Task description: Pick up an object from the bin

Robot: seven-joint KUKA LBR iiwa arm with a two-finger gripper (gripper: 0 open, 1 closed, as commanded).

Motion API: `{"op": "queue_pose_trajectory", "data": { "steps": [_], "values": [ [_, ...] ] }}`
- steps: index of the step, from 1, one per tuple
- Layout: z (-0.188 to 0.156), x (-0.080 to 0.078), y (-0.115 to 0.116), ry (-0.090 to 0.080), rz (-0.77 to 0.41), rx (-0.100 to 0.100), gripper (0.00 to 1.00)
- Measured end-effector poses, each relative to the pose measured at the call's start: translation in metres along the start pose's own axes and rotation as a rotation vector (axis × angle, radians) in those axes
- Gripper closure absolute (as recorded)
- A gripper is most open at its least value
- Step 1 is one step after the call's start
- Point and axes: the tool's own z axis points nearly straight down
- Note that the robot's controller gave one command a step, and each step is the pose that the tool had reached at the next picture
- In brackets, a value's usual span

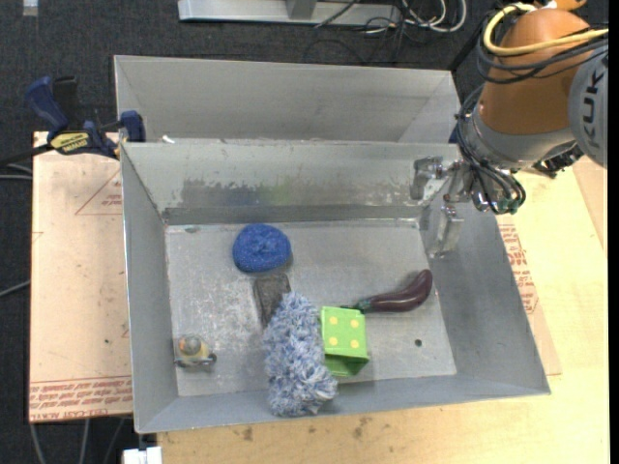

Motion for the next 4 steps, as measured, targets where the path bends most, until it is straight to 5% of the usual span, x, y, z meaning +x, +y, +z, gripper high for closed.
{"op": "queue_pose_trajectory", "data": {
  "steps": [1, 2, 3, 4],
  "values": [
    [-0.005, -0.001, 0.0, -0.008, -0.002, 0.001, 0.0],
    [0.07, 0.031, -0.006, -0.01, -0.084, 0.002, 0.0],
    [0.081, 0.057, -0.006, 0.001, -0.148, -0.001, 0.0],
    [0.073, 0.05, -0.003, -0.011, -0.177, 0.003, 0.0]
  ]
}}
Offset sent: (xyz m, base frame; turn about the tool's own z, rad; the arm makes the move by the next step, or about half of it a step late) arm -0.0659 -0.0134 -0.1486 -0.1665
